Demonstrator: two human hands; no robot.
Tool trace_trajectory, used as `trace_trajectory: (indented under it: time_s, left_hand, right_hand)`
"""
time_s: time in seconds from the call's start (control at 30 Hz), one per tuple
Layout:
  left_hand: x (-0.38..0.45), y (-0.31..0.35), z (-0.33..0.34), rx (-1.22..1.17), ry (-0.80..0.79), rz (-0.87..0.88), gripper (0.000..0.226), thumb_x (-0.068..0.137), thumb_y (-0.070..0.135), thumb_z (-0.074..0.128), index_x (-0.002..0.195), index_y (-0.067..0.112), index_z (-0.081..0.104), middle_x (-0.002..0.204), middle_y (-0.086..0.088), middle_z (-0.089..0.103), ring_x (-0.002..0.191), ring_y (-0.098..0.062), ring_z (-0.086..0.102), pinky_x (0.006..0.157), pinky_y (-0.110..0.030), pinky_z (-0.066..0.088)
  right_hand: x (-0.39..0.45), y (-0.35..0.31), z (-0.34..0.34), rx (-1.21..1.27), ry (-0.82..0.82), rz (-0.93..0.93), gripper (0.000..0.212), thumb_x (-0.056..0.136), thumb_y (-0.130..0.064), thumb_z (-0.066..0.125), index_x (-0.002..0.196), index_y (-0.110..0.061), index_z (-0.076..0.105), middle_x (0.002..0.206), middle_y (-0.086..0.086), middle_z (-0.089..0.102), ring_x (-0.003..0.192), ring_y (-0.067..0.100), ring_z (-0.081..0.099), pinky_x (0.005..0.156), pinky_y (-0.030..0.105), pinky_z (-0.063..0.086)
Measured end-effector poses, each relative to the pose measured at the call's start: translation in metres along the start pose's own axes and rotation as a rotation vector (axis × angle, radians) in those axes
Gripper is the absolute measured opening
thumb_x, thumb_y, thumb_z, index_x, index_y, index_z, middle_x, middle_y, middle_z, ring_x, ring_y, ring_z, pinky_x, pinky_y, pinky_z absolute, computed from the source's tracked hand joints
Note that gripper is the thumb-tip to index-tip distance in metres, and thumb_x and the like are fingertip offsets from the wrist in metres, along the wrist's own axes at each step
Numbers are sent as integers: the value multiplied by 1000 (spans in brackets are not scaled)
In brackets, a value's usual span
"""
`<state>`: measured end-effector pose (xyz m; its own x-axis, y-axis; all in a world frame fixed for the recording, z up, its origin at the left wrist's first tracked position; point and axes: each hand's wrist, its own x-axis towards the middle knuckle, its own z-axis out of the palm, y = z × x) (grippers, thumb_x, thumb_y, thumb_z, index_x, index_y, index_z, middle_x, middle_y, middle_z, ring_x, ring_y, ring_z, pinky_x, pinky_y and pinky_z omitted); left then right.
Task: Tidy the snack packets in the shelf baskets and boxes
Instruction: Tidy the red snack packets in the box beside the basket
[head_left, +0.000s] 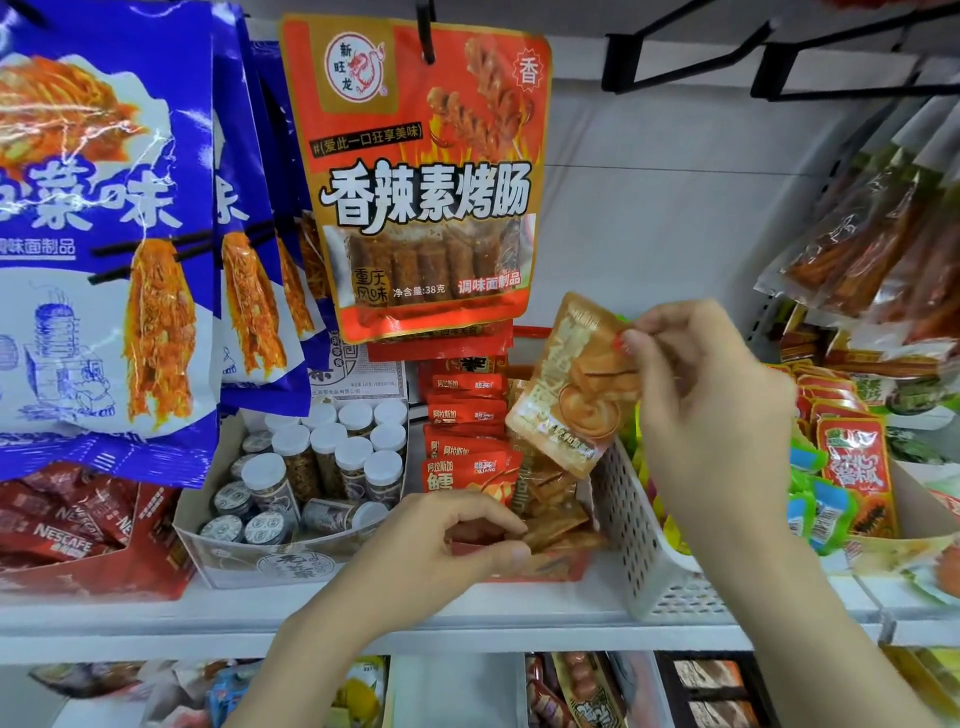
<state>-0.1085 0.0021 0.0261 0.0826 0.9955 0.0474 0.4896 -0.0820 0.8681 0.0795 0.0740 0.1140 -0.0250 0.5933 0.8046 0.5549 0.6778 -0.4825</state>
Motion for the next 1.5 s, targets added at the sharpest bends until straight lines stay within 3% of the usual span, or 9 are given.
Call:
trace_trajectory:
  time_s: [0.17, 0.4, 0.5, 0.7, 0.87, 1.03, 1.23, 1.4, 1.5]
  left_hand:
    - [0, 2, 1, -36, 20, -22, 20, 80, 49, 69, 96, 39, 74, 98, 22, 71, 94, 4, 65, 79, -10, 47]
    - [6, 18, 3, -567, 253, -20, 35, 81, 49, 65, 106, 25, 72, 103, -2, 75, 98, -18, 71, 85, -27, 57]
    - [6, 22, 3, -620, 280, -9, 26, 75, 39, 73, 93, 21, 77, 96, -8, 76, 91, -23, 73, 77, -24, 57]
    - [3, 25, 0, -675, 210, 20, 30, 74, 34, 73, 99, 18, 77, 101, -10, 76, 94, -22, 73, 76, -20, 56]
    - [0, 28, -4, -788, 146, 2, 26, 90, 27, 56, 103, 17, 76, 112, -11, 73, 104, -22, 69, 81, -23, 56]
    - [-3, 41, -3, -1308, -115, -132, 65, 93, 59, 39, 123, 9, 67, 131, -22, 61, 116, -34, 63, 91, -44, 55]
    - [-2, 39, 6, -1301, -159, -214, 41, 70, 19, 85, 104, -1, 74, 84, -12, 69, 68, -18, 67, 65, -30, 58]
    - [5, 30, 3, -924, 303, -217, 23, 64, 26, 77, 83, 13, 77, 90, -12, 73, 75, -16, 69, 65, -26, 58]
    - [1, 29, 4, -751, 415, -166, 24, 61, 37, 78, 79, 21, 77, 78, -1, 72, 73, -11, 67, 66, -23, 53]
  right_hand:
    - [12, 8, -10, 60, 17, 72, 3, 94, -20, 63, 92, -18, 63, 75, -25, 64, 72, -1, 66, 67, 25, 52]
    - [11, 6, -1, 249, -189, 206, 13, 87, -19, 71, 82, -31, 68, 73, -27, 70, 68, -9, 67, 64, 8, 49]
    - [10, 8, 1, 328, -216, 306, 11, 87, -20, 72, 82, -30, 70, 72, -20, 72, 68, -5, 68, 66, 17, 56]
    - [11, 15, 0, 323, -207, 424, 5, 88, -26, 70, 84, -26, 74, 72, -11, 75, 74, 6, 72, 77, 43, 59]
    - [12, 13, 1, 379, -198, 464, 5, 89, -21, 69, 86, -22, 73, 73, -7, 75, 73, 8, 72, 75, 37, 60]
    - [3, 0, 12, 782, -275, 619, 8, 90, -12, 64, 85, -15, 68, 71, -1, 72, 66, 9, 63, 62, 22, 53]
    - [-6, -3, 24, 858, -354, 641, 10, 93, -15, 62, 96, -12, 71, 89, 2, 72, 84, 14, 65, 80, 34, 54]
    - [2, 4, 13, 1077, -493, 887, 41, 96, -40, 49, 108, -6, 68, 104, 13, 74, 96, 21, 71, 77, 30, 60]
    - [-1, 6, 13, 905, -512, 787, 30, 92, -25, 59, 106, -1, 70, 94, 10, 76, 87, 20, 74, 71, 25, 59]
